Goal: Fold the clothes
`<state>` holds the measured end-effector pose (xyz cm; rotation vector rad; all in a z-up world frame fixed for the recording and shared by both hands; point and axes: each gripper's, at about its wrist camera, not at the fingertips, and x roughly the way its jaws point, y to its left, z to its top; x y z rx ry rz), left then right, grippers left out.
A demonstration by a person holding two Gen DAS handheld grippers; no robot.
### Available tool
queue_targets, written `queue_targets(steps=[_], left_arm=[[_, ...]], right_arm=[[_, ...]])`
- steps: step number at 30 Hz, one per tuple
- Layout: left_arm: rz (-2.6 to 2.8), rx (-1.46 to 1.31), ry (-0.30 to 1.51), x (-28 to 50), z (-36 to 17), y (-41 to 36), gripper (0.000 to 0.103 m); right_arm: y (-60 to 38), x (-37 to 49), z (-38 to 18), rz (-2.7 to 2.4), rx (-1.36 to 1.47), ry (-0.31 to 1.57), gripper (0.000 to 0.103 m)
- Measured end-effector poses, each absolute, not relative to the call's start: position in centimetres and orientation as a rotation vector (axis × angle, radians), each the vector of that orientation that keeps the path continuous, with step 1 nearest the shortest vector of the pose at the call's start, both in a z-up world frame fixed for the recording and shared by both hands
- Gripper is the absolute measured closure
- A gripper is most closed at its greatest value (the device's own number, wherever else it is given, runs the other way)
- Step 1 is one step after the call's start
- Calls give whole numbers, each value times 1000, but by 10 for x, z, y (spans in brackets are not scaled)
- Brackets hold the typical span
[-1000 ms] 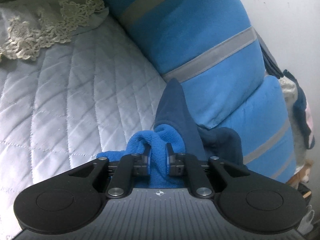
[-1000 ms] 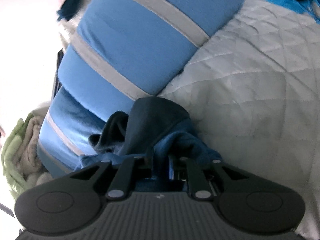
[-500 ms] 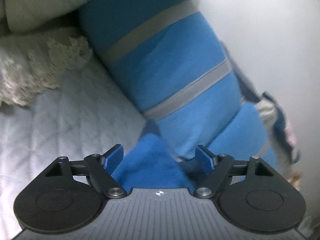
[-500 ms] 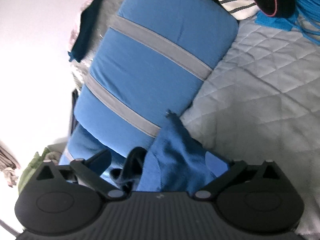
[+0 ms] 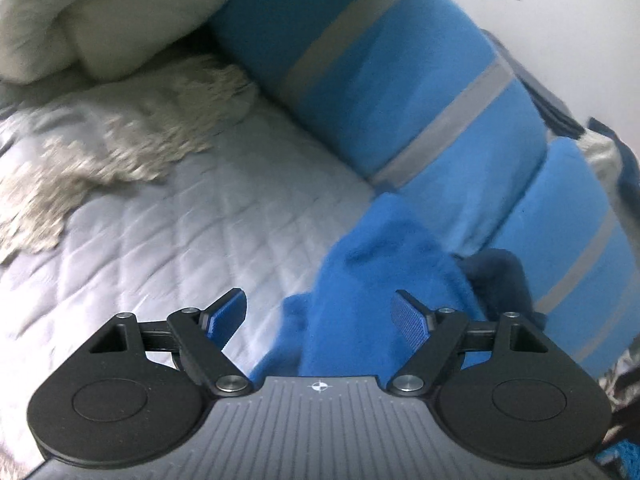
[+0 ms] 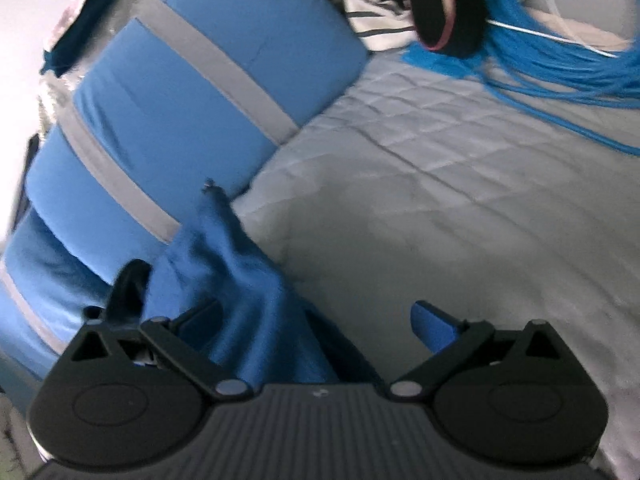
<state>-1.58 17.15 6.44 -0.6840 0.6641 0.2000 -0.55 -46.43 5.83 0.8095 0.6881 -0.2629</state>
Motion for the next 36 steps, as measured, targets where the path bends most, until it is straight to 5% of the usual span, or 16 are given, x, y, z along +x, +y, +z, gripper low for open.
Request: queue_targets(steps=[15,28,29,31,33,36], left_arm=[[71,-1250,794,-68,0,168,23],[92,-1364,677,-29,-14,154,21],[80,-1366,676,-26,-16,155,23],[67,-1369,690,-24,-19,157,47],[61,-1350,737,-22,-22,161,68],[32,-1292,758,-20,-19,161,77]], right_arm=[[-458,-71,23,-154,1240,669,0],[-438,-31,3,-117,1371,626,1],[-438,-28,3,-104,1362,625,7],[-438,-22,1,-75,1346,625,26],[-440,-18,0,-60,1331,643,58],[-445,-19,3,-32,1299,664,74]])
